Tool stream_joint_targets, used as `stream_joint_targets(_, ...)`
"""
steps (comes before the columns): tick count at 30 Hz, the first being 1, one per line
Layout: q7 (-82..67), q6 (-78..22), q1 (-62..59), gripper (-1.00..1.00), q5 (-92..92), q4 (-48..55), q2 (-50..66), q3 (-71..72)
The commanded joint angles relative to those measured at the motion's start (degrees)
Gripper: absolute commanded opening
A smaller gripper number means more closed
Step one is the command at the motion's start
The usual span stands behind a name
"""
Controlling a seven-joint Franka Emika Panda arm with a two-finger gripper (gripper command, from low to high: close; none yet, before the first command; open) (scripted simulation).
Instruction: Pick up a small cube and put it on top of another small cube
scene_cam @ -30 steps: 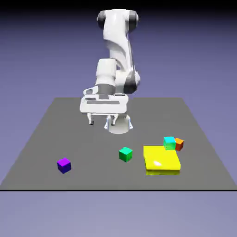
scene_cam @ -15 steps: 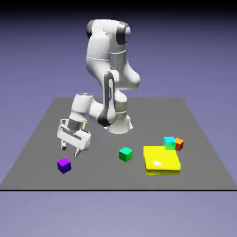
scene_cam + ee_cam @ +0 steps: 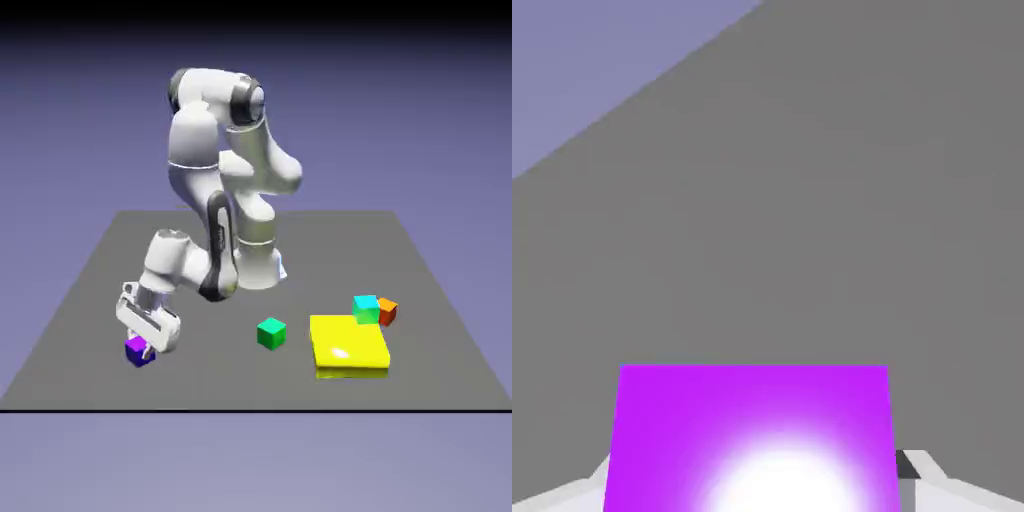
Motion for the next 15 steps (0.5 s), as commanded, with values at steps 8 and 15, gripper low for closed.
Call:
stream_joint_targets(8,14.3,-8.2,-0.4,-1.00,-2.5,-4.9,-10.9,9.7)
stream_joint_targets(15,31.7,-15.4,-3.3,-1.00,-7.1,-8.2,-18.9,22.3)
